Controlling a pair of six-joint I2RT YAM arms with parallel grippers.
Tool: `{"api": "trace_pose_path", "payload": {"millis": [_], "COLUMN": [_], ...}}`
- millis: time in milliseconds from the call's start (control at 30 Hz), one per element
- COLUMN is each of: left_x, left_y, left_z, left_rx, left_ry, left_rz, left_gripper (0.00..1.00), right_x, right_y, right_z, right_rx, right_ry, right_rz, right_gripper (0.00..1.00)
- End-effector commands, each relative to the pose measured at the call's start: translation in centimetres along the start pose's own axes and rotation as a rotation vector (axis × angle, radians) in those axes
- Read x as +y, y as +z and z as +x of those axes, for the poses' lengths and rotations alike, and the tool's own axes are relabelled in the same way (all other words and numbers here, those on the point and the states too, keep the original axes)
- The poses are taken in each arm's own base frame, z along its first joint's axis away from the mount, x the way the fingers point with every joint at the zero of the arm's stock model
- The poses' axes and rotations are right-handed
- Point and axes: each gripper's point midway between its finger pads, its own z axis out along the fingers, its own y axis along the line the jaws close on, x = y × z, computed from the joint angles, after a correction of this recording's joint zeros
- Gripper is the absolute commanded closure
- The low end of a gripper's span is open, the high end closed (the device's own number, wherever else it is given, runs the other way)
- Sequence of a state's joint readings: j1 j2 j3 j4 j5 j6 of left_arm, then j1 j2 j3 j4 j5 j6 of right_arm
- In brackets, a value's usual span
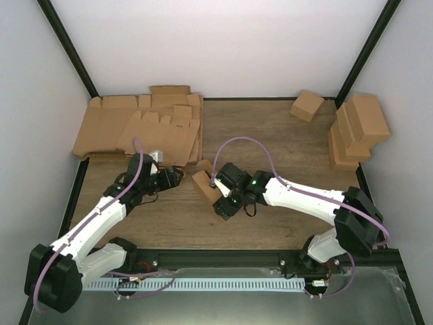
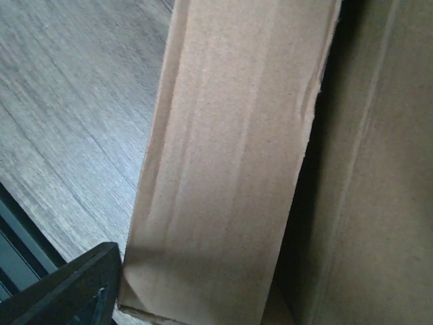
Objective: Fold the paper box
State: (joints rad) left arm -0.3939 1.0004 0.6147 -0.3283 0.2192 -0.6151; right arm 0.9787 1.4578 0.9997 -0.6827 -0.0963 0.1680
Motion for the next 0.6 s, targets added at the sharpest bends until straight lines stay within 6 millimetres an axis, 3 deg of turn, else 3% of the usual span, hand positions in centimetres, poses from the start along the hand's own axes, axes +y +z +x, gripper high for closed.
{"api": "trace_pose_path", "payload": {"millis": [0, 67, 233, 300, 567], "left_x": [-1.2, -1.4, -1.5, -1.7, -0.9], "left_y": [0.3, 0.4, 0.5, 0.4, 0.2], "left_z": [-0.9, -1.0, -1.1, -1.1, -1.4], "left_rx": [-0.036, -0.035, -0.029, -0.026, -0.028], "left_ry": [-0.002, 0.008, 0.030, 0.032, 0.106], "left_rz": [0.075, 0.082, 0.078, 0.083, 0.025], "left_gripper": [0.29, 0.29, 0.29, 0.29, 0.30], "right_x": [-0.6, -0.8, 0.6, 0.8, -0.3], "right_y": [-0.4, -0.5, -0.3, -0.1, 0.9], "right_z": [-0.7, -1.0, -1.6, -1.7, -1.4], "right_rx": [-0.026, -0.036, -0.042, -0.039, 0.013], "right_ry": [-0.041, -0.024, -0.012, -0.008, -0.024], "right_rz": [0.057, 0.070, -0.009, -0.018, 0.047], "right_gripper": [0.15, 0.05, 0.04, 0.08, 0.40]}}
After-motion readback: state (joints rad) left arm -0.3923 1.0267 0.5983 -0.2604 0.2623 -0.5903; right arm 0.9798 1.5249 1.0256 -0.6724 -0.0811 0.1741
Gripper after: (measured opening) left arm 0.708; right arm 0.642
